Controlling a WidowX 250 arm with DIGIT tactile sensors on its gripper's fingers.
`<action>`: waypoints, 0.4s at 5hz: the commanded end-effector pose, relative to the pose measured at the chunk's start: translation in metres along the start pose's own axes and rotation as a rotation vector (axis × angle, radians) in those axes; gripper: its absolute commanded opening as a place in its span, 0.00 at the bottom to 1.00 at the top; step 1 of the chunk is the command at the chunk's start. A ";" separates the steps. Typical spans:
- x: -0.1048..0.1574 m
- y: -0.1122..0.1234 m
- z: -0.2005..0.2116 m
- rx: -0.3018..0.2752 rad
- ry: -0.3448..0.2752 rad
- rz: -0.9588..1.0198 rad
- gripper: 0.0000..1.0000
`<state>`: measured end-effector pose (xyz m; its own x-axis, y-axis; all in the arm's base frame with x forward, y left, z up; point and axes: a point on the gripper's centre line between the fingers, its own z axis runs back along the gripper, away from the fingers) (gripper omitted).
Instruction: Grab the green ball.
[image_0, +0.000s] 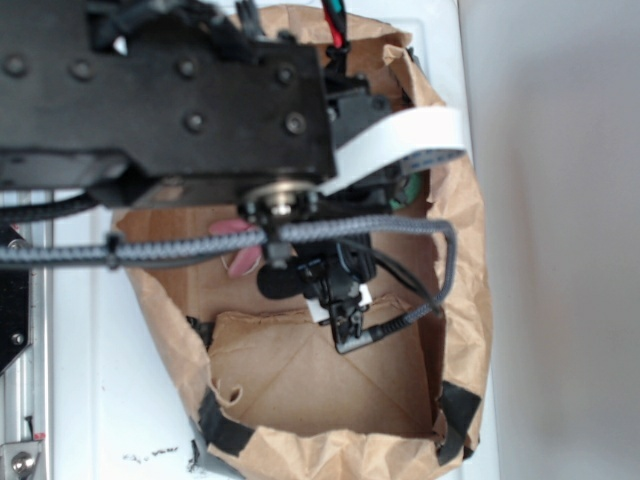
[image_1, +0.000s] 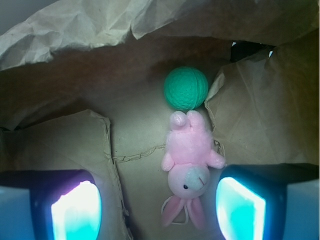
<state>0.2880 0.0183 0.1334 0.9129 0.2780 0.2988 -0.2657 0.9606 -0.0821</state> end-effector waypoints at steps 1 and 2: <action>-0.005 -0.006 -0.017 -0.067 -0.114 0.020 1.00; -0.016 0.002 -0.025 -0.063 -0.132 -0.013 1.00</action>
<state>0.2747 0.0124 0.0859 0.8915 0.2678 0.3655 -0.2377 0.9631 -0.1260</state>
